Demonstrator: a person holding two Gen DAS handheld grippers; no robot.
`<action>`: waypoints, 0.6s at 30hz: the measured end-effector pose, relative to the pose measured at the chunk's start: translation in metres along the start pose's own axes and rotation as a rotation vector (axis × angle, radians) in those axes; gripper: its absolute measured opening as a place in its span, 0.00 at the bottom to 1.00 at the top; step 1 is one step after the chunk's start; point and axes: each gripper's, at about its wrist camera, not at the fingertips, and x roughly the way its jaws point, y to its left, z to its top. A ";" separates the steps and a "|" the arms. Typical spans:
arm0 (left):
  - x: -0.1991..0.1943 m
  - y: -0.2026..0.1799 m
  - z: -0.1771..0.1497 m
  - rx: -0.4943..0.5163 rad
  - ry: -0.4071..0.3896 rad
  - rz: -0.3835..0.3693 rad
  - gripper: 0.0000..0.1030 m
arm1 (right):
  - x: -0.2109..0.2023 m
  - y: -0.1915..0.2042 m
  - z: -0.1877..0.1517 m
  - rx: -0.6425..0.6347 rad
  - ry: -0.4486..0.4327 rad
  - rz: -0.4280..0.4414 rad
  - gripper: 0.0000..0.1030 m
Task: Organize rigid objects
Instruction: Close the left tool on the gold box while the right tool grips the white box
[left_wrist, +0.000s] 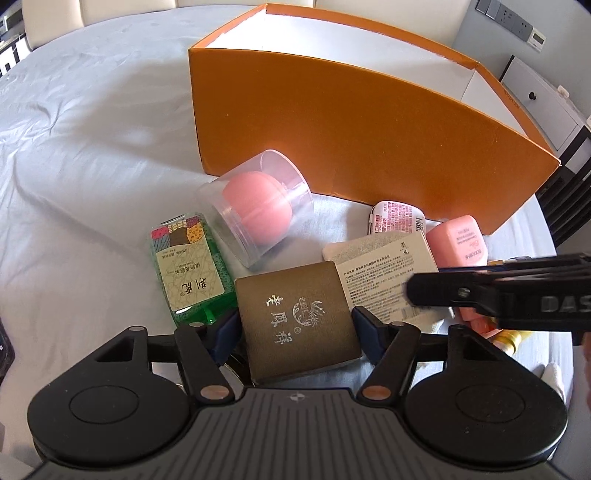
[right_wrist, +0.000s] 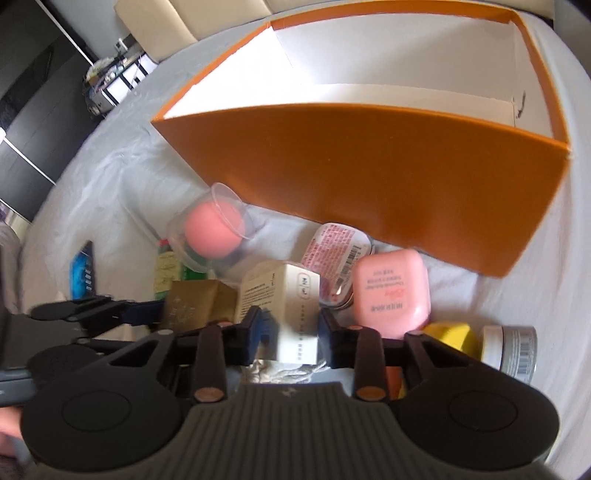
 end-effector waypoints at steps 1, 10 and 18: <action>0.001 0.000 0.000 0.002 -0.001 0.000 0.71 | -0.002 -0.003 -0.002 0.027 0.002 0.022 0.28; -0.002 0.003 -0.003 0.007 -0.008 0.005 0.74 | 0.036 -0.019 -0.014 0.261 0.052 0.114 0.30; 0.002 0.000 0.000 0.004 -0.011 0.006 0.68 | 0.027 -0.009 0.000 0.210 0.018 0.031 0.35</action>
